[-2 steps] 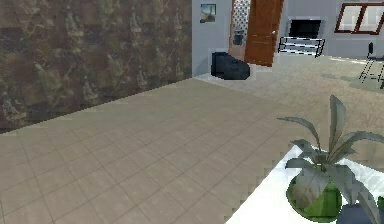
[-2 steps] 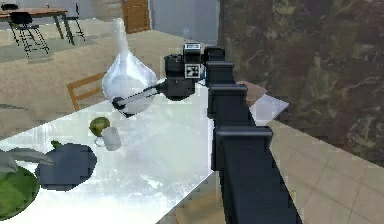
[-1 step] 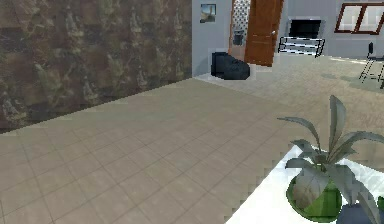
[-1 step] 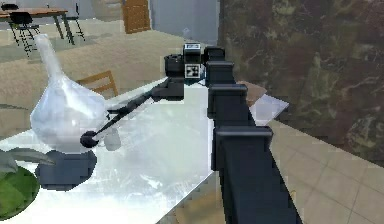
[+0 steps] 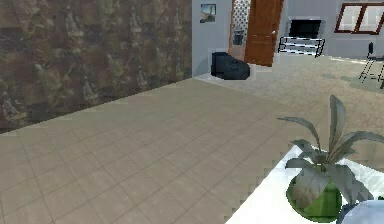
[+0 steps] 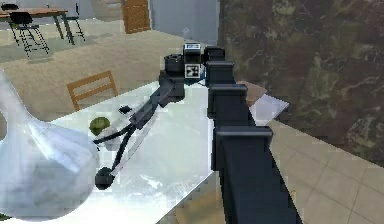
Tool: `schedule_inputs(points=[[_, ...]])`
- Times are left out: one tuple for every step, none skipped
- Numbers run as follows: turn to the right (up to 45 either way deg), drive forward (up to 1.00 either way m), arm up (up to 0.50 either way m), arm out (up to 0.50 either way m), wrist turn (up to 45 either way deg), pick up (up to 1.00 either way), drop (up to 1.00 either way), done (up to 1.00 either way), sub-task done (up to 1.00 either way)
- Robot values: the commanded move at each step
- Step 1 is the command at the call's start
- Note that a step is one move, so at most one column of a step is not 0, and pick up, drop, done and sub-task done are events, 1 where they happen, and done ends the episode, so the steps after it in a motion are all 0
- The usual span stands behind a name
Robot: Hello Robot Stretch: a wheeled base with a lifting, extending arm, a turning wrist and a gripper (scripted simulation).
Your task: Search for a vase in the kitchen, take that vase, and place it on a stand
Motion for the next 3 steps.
schedule_inputs(points=[[0.0,0.00,0.00,-0.30,0.0,0.00,0.00,0.00,0.00],[-45.0,0.00,0.00,0.00,0.0,0.00,0.00,0.00,0.00],[-45.0,0.00,0.00,0.00,0.0,0.00,0.00,0.00,0.00]])
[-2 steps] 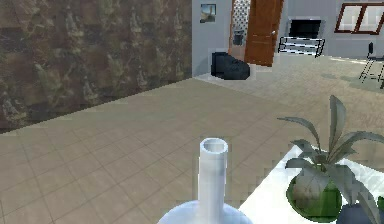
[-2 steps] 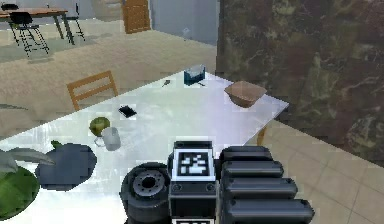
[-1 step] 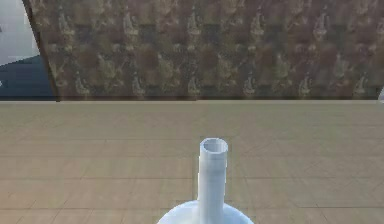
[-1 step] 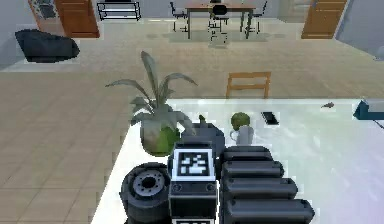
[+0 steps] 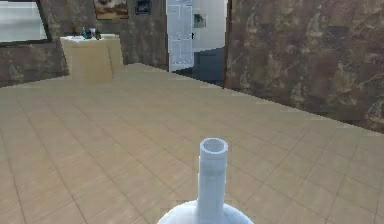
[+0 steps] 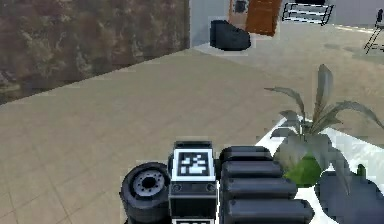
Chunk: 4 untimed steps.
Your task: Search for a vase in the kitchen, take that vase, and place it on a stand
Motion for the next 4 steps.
schedule_inputs(points=[[-15.0,0.00,0.00,0.00,0.0,0.00,0.00,0.00,0.00],[0.0,0.35,0.00,0.00,0.0,0.00,0.00,0.00,0.00],[45.0,0.00,0.00,0.00,0.0,0.00,0.00,0.00,0.00],[42.0,0.00,0.00,0.00,0.0,0.00,0.00,0.00,0.00]])
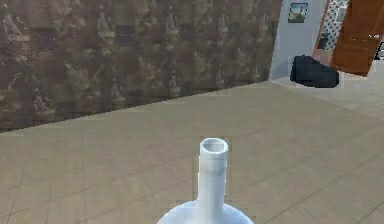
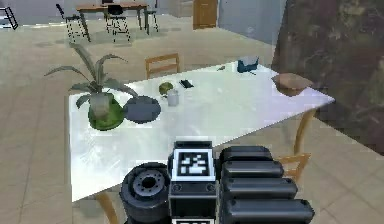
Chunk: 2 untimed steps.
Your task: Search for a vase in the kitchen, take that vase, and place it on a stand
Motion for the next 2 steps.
schedule_inputs(points=[[0.0,0.75,0.00,0.00,0.0,0.00,0.00,0.00,0.00],[45.0,0.00,0.00,0.00,0.0,0.00,0.00,0.00,0.00]])
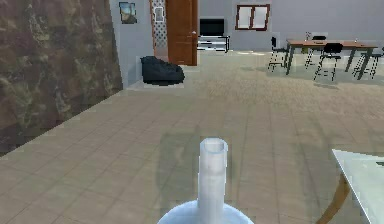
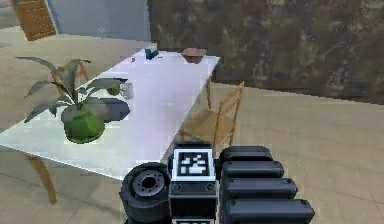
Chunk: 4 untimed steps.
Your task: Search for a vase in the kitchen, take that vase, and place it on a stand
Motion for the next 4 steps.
schedule_inputs(points=[[6.0,0.00,0.00,0.00,0.0,0.00,0.00,0.00,0.00],[0.0,1.00,0.00,0.00,0.0,0.00,0.00,0.00,0.00],[0.0,1.00,0.00,0.00,0.0,0.00,0.00,0.00,0.00],[3.0,0.00,0.00,0.00,0.0,0.00,0.00,0.00,0.00]])
